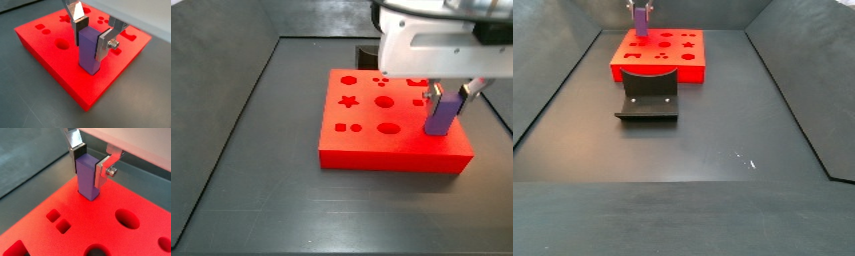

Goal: Insert the rectangle object.

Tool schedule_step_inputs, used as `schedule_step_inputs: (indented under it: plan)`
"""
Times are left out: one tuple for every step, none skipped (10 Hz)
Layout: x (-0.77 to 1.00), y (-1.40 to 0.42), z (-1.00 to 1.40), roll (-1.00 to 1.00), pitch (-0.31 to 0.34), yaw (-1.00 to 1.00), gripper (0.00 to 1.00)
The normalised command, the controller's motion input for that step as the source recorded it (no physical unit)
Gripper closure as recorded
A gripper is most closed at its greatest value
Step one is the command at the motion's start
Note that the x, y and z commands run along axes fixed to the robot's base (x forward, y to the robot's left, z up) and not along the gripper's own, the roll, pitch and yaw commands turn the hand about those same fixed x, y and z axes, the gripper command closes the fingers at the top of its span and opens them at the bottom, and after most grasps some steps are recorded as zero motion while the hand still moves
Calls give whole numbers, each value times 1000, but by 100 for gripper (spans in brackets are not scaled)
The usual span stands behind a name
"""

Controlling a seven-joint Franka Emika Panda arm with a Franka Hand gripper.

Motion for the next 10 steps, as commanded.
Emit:
schedule_step_inputs:
  plan:
    - [483,0,-360,-19,411,-246,100]
    - [534,0,-377,-19,406,-206,100]
    - [560,0,-403,-6,403,-191,100]
    - [669,0,-443,0,401,-17,100]
    - [406,86,-631,-23,266,226,100]
    - [223,117,-577,0,176,471,100]
    - [183,134,-517,0,157,509,100]
    - [83,0,-180,1,81,100,100]
    - [0,0,0,3,7,0,100]
    - [0,0,0,0,0,0,100]
